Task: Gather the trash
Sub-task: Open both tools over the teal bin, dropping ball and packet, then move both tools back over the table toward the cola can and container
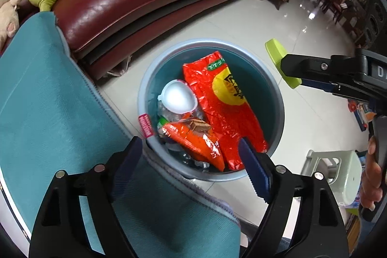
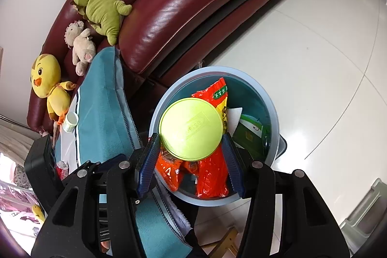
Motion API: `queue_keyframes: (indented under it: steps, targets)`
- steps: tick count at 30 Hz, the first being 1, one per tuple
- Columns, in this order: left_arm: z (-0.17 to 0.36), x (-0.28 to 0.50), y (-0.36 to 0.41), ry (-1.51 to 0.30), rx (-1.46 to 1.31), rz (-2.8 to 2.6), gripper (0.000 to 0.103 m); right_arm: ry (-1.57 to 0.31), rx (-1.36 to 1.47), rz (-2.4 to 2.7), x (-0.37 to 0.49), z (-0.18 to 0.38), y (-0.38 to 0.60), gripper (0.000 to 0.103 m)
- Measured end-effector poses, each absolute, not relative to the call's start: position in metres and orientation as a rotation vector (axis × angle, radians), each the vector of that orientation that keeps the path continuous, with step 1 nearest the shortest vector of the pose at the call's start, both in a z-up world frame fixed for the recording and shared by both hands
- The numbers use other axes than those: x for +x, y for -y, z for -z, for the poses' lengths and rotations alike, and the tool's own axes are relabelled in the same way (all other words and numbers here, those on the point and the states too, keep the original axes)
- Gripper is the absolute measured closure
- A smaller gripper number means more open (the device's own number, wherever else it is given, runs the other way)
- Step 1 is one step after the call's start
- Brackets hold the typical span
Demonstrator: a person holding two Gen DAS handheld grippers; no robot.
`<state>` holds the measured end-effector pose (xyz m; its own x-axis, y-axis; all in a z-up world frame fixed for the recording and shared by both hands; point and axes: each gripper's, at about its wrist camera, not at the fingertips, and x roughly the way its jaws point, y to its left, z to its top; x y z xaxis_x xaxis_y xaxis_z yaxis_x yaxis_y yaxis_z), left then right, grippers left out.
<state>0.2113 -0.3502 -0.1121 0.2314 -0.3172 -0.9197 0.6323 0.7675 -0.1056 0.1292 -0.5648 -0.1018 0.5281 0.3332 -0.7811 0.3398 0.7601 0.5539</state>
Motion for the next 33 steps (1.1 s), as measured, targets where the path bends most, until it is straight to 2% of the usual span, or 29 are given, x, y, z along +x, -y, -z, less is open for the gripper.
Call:
queue_keyframes:
  steps: [4,15,18,33]
  targets:
    - [0.108,0.209,0.335,-1.166,0.299,0.657,0.011,-1.053,0.722,-0.014,0.138,0.101,0.555,0.053]
    - [0.098,0.206,0.302,-1.165,0.238,0.645,0.01,-1.094,0.659,-0.032,0.159,0.103,0.524,0.052]
    - [0.099,0.206,0.296,-1.164,0.225,0.642,0.01,-1.107,0.659,-0.034,0.162,0.104,0.519,0.031]
    - [0.088,0.195,0.252,-1.149,0.142,0.613,0.009,-1.17,0.62,0.011,0.154,0.098,0.501,0.025]
